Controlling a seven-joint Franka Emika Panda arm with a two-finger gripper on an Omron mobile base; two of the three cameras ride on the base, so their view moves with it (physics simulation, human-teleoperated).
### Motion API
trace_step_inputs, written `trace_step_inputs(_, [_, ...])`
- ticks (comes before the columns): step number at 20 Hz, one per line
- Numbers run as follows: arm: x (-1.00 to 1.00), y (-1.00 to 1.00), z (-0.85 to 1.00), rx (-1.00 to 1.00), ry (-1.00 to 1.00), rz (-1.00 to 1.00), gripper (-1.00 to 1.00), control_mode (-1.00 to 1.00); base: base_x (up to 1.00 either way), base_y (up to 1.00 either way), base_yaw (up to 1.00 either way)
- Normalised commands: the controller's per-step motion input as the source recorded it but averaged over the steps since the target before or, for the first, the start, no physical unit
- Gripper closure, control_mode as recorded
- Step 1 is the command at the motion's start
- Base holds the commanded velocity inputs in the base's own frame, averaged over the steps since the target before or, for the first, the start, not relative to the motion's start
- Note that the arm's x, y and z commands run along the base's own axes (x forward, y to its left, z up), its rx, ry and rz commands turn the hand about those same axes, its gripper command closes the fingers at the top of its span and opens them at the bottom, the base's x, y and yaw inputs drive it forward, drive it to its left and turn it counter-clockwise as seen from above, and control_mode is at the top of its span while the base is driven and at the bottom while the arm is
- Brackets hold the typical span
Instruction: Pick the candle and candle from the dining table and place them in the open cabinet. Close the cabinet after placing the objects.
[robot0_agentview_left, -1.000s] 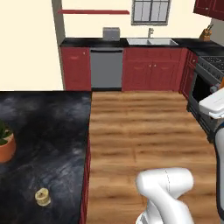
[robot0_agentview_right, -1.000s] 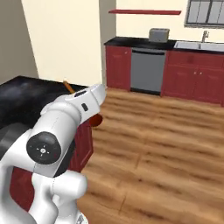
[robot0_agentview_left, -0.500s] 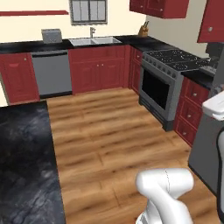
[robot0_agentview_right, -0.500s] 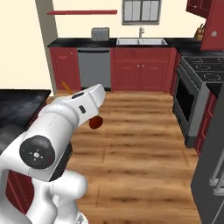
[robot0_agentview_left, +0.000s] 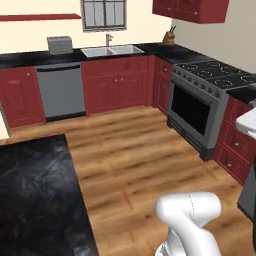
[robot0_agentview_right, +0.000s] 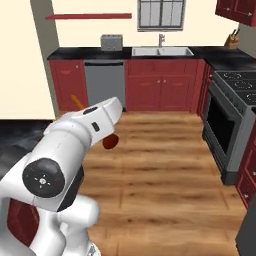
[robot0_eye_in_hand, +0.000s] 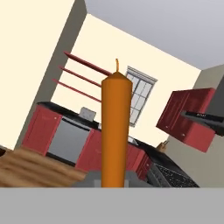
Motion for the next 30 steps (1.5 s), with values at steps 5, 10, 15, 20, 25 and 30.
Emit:
trace_step_inputs(5, [0.00, 0.00, 0.00, 0.00, 0.00, 0.00, 1.00, 1.00, 1.00, 0.79, -0.15])
trace_step_inputs(10, [0.00, 0.00, 0.00, 0.00, 0.00, 0.00, 1.00, 1.00, 1.00, 0.62, -0.17])
trace_step_inputs(15, [0.00, 0.00, 0.00, 0.00, 0.00, 0.00, 1.00, 1.00, 1.00, -0.28, -0.06])
trace_step_inputs(20, [0.00, 0.00, 0.00, 0.00, 0.00, 0.00, 1.00, 1.00, 1.00, -0.17, 0.00])
trace_step_inputs(25, [0.00, 0.00, 0.00, 0.00, 0.00, 0.00, 1.00, 1.00, 1.00, 0.00, 0.00])
trace_step_inputs(30, [0.00, 0.00, 0.00, 0.00, 0.00, 0.00, 1.00, 1.00, 1.00, 0.00, 0.00])
